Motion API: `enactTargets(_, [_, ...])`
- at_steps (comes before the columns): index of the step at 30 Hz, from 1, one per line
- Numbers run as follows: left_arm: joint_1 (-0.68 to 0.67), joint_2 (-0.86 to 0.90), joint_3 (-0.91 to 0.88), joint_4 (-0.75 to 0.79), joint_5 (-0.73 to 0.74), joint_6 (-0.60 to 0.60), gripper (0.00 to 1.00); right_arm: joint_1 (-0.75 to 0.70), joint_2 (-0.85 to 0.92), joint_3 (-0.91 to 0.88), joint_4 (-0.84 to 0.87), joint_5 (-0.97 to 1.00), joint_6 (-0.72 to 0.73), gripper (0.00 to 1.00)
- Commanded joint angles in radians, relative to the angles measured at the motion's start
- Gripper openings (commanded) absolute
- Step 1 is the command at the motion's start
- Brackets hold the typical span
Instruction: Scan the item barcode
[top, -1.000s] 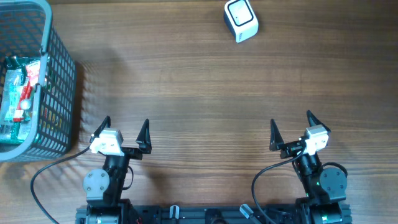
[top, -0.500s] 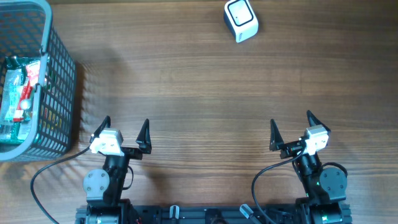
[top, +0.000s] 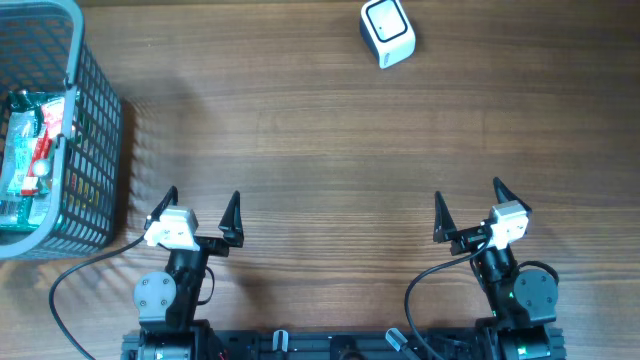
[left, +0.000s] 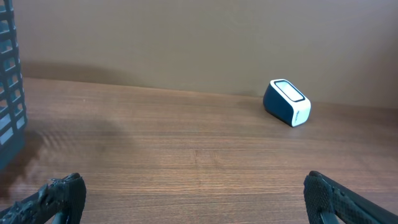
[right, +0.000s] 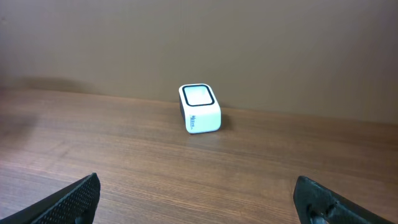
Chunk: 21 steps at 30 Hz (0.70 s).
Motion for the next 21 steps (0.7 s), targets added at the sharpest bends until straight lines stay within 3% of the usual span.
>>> enactTargets(1, [0.003, -0.008, -0.003, -0.006, 0.023, 0.019, 1.0, -0.002, -0.002, -0.001, 0.005, 0.003, -0.012, 1.0])
enactTargets(21, [0.003, -0.008, -0.002, -0.006, 0.023, 0.019, 1.0, -0.002, -0.002, -0.001, 0.005, 0.003, -0.012, 1.0])
